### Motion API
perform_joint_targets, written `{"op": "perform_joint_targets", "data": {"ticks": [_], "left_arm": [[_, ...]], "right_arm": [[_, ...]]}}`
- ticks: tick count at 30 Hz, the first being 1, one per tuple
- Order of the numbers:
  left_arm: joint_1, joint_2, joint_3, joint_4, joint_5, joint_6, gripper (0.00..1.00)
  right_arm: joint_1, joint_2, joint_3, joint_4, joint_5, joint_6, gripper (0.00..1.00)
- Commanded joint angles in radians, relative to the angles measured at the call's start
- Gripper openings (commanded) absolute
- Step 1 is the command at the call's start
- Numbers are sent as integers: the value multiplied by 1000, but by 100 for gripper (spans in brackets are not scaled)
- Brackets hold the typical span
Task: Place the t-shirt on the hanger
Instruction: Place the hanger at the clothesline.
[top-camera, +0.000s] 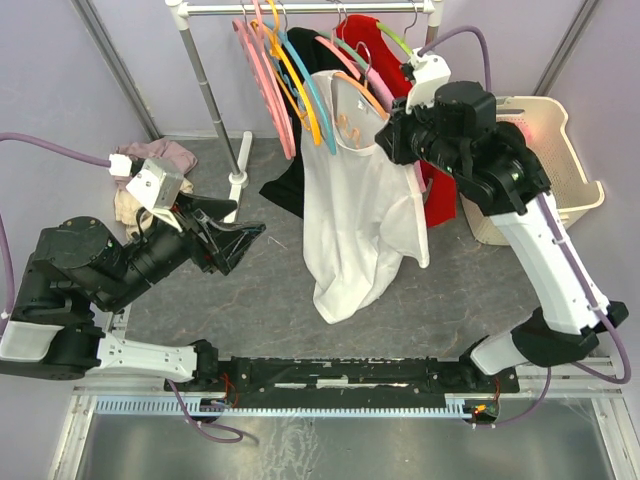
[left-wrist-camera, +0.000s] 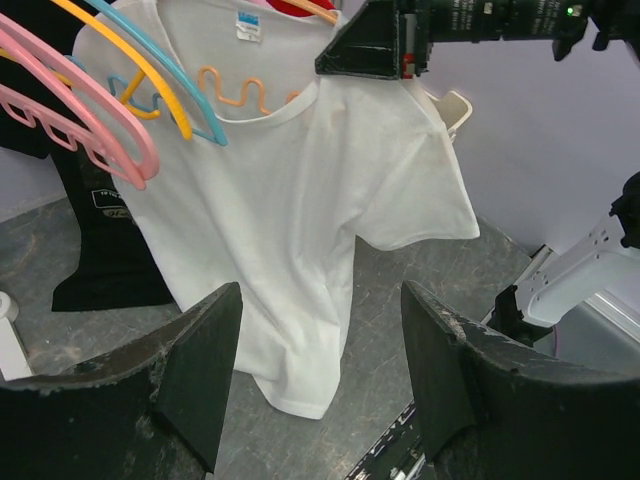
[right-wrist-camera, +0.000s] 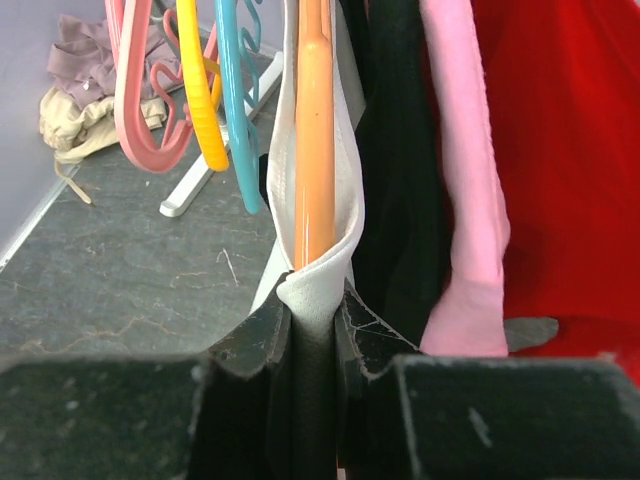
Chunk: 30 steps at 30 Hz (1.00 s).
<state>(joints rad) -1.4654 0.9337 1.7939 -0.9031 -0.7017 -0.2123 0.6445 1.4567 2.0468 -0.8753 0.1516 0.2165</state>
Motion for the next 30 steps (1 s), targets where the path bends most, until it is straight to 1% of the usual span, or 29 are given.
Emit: {"op": "perform_joint_targets", "data": {"ticks": [1, 12, 19, 27, 30], "left_arm": [[3, 1, 8, 0, -6, -42, 70], [2, 20, 45, -22, -10, -42, 70], [2, 38, 72, -37, -1, -42, 70], [2, 48, 86, -58, 3, -54, 70], [2, 47, 80, -60, 6, -63, 70]], "right_arm": [[-44, 29, 105, 157, -141, 30, 1], [-92, 163, 225, 221, -220, 55, 1], [-94, 239, 273, 292, -231, 53, 1], [-93, 351, 394, 328, -226, 62, 1], [-93, 372, 396, 367, -217, 61, 1]]}}
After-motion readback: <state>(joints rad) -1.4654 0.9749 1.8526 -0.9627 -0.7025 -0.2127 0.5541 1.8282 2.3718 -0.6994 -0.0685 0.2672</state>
